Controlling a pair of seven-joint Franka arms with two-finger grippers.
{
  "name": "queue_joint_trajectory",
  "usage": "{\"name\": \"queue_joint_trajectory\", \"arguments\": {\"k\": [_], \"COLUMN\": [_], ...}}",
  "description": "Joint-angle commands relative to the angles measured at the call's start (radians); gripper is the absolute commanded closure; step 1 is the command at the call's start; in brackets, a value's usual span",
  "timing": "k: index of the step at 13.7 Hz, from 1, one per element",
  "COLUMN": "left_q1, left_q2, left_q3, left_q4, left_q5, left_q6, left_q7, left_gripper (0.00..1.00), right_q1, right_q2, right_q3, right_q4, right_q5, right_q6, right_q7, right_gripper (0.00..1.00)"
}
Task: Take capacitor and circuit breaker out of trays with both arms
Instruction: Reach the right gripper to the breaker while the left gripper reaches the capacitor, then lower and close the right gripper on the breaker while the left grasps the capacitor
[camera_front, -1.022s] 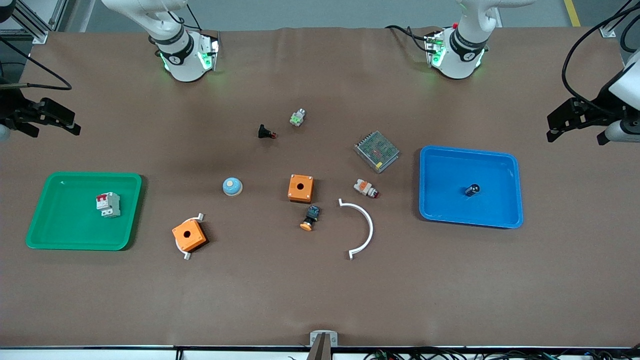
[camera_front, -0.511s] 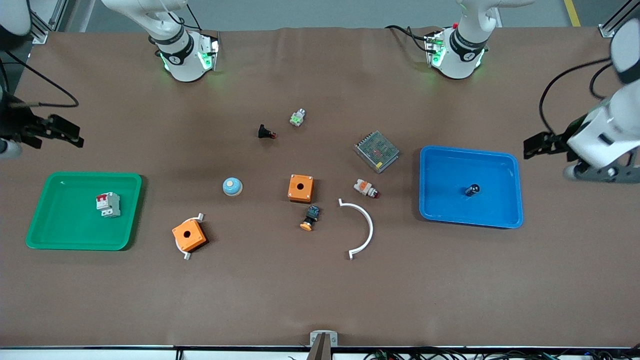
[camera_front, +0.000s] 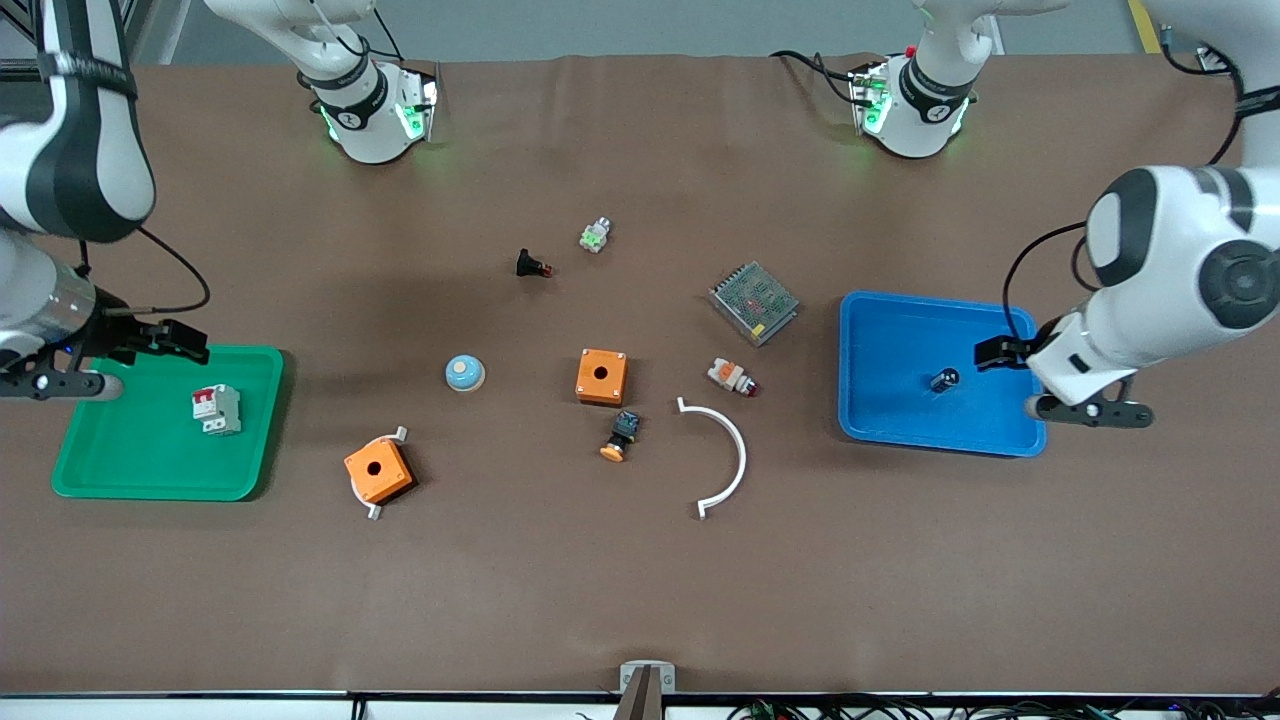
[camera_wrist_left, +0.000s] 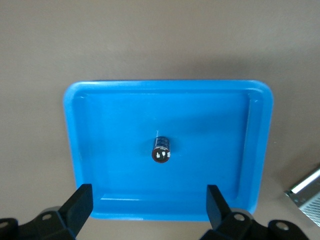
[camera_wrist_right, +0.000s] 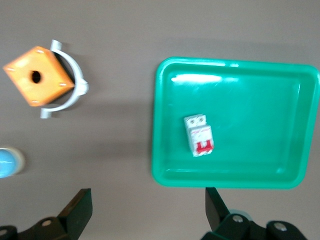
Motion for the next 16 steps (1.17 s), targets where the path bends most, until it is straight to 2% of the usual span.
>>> {"name": "queue_joint_trajectory", "arguments": {"k": [1, 4, 7, 9, 11, 13, 16], "left_q1": [0.000, -0.002, 0.000, -0.002, 0.001, 0.003, 0.003], "left_q2": [0.018, 0.061, 0.111, 0.139, 0.148, 0.159, 0.161], "left_q3": [-0.004, -0.004, -0.004, -0.004, -0.004, -0.004, -0.004], "left_q4": [-0.123, -0.207, -0.212, -0.211, -0.214, -0.214, -0.211], "left_q5": [0.003, 0.016, 0.033, 0.061, 0.069, 0.069, 0.069], "left_q6": [0.150, 0.267, 0.315, 0.326, 0.339, 0.344, 0.342], "left_q7": [0.022, 0.022, 0.022, 0.022, 0.022, 0.022, 0.022], "left_gripper": [0.00, 0.00, 0.00, 0.00, 0.05, 0.15, 0.42], "right_q1": [-0.073, -0.115, -0.132, -0.138, -0.151, -0.155, -0.165], "right_q2": [0.086, 0.174, 0.244, 0.283, 0.313, 0.339, 0.369], "right_q3": [0.009, 0.010, 0.010, 0.010, 0.012, 0.012, 0.012], "right_q4": [0.008, 0.008, 0.008, 0.008, 0.009, 0.009, 0.009], "right_q5": [-0.029, -0.027, -0.026, -0.024, -0.023, -0.023, -0.020], "right_q6": [0.077, 0.130, 0.166, 0.208, 0.235, 0.257, 0.280], "right_q7": [-0.097, -0.178, -0.255, -0.284, -0.303, -0.321, -0.345], "right_gripper": [0.00, 0.00, 0.01, 0.05, 0.10, 0.14, 0.37]}}
